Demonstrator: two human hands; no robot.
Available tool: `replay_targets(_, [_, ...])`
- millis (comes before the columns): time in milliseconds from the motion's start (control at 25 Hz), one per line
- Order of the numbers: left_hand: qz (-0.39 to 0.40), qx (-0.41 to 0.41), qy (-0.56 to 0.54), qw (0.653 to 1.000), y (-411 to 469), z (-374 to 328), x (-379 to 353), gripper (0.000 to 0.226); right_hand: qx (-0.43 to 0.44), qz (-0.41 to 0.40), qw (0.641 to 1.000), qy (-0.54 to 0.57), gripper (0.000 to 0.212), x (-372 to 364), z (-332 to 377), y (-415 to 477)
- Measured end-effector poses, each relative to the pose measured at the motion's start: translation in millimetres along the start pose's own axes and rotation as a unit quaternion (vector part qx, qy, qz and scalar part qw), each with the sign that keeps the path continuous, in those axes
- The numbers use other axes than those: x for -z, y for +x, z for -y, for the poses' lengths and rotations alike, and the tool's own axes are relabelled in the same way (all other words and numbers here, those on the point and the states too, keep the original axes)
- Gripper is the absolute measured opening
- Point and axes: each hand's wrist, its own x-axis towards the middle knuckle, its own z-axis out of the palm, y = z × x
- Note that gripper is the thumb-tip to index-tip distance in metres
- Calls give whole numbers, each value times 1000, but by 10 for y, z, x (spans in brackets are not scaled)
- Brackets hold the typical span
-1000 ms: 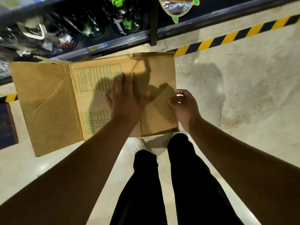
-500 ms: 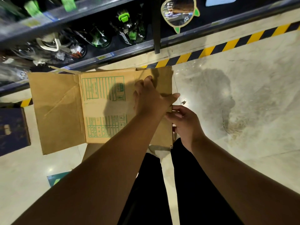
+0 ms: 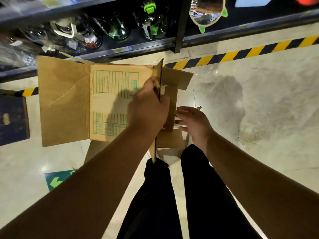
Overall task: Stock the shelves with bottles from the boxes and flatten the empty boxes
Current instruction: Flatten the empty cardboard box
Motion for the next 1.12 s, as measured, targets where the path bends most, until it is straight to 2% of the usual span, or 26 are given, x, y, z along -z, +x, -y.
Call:
replay_targets(160, [-47, -36, 13, 998, -84, 76, 203, 42, -2, -5, 999, -43, 34, -17, -5, 145])
replay_targets(320, [12, 6, -39, 999, -61, 107, 501, 38, -5, -26, 994, -106, 35, -26, 27, 111])
replay_targets(480, [19, -15, -98, 995, -59, 232, 1029, 24, -15, -71, 985, -155, 25, 20, 126, 30])
replay_targets(560, [15, -14, -93, 995, -31, 309, 1232, 27, -6, -80, 970, -230, 22, 91, 186, -12])
replay_targets(640, [24, 13, -153, 988, -14, 368, 1449, 29, 9, -76, 955, -287, 26, 128, 249, -99])
replay_targets(680, [27, 18, -173, 984, -9, 412, 1529, 29, 7, -77, 946, -314, 34, 147, 265, -134])
replay_targets(800, [10, 26, -180, 983, -7, 528, 1680, 27, -24, -125, 891, -435, 53, 225, 259, -172])
replay_targets(920, [-13, 39, -174, 984, 84, 693, 1623, 24, -50, -148, 891, -426, 54, 213, 210, -186])
replay_targets(1040, [-13, 56, -170, 984, 109, 825, 1442, 27, -19, -101, 892, -440, 40, 143, 161, -189])
replay_targets(1120, [-27, 57, -158, 985, 90, 898, 1340, 28, -14, -80, 909, -408, 40, 119, 119, -126])
